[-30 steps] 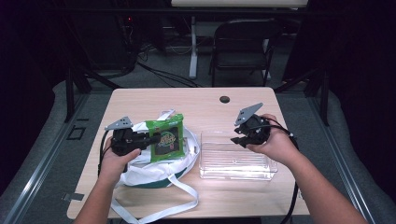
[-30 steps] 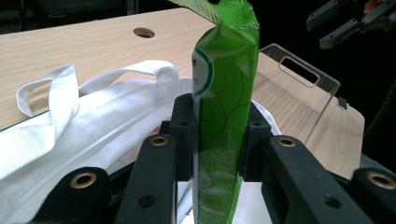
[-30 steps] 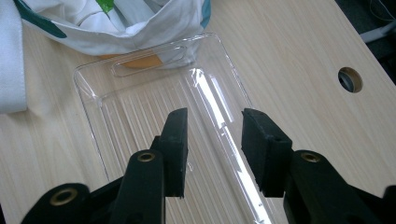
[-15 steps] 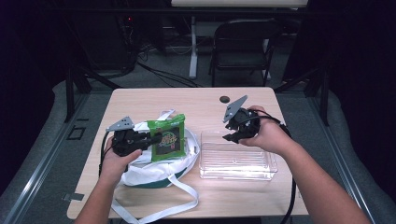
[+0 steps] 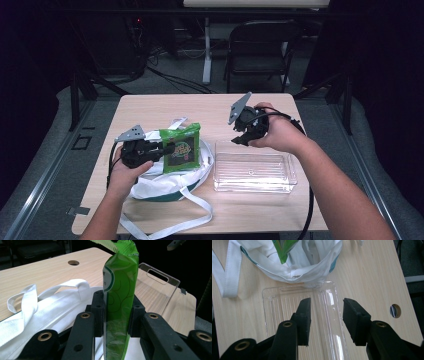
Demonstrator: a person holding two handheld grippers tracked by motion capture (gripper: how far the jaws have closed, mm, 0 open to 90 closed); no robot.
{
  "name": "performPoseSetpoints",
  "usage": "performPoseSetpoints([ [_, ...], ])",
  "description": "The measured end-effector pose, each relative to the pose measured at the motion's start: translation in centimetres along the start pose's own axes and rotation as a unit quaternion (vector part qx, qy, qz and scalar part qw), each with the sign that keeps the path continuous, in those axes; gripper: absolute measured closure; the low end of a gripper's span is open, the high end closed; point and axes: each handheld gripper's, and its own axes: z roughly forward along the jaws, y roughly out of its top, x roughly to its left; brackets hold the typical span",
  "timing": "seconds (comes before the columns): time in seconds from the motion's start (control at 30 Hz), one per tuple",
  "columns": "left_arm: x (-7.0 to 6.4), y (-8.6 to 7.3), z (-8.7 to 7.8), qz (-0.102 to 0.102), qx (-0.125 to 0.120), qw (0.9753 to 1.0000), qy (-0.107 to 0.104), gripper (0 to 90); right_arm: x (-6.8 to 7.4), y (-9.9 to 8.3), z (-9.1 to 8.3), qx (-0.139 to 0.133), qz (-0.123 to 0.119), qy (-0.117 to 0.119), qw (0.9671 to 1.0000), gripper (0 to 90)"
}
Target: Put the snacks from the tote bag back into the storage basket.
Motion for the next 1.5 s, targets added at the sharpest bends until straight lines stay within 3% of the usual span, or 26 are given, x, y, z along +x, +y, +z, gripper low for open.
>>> performPoseSetpoints([
  [0.2, -0.4, 0.1, 0.2, 0.012, 0.003, 0.9999, 0.0, 72.6, 0.1, 1.6, -0.3, -0.006, -0.02, 0.001, 0.9998, 57.9],
  [0.3, -0.9, 0.3, 0.5, 0.028, 0.007, 0.9996, 0.001, 72.6, 0.3, 2.5, -0.1, -0.006, -0.032, -0.001, 0.9995, 56.4],
  [1.07, -1.7, 0.4, 1.0, 0.063, 0.011, 0.998, -0.002, 72.6, 2.2, 7.8, 1.4, -0.03, -0.098, 0.008, 0.9947, 49.1],
  [1.5, -1.9, 0.4, 1.0, 0.076, 0.01, 0.997, 0.001, 72.7, 2.9, 10.1, 3.7, -0.026, -0.124, 0.02, 0.9918, 47.5],
])
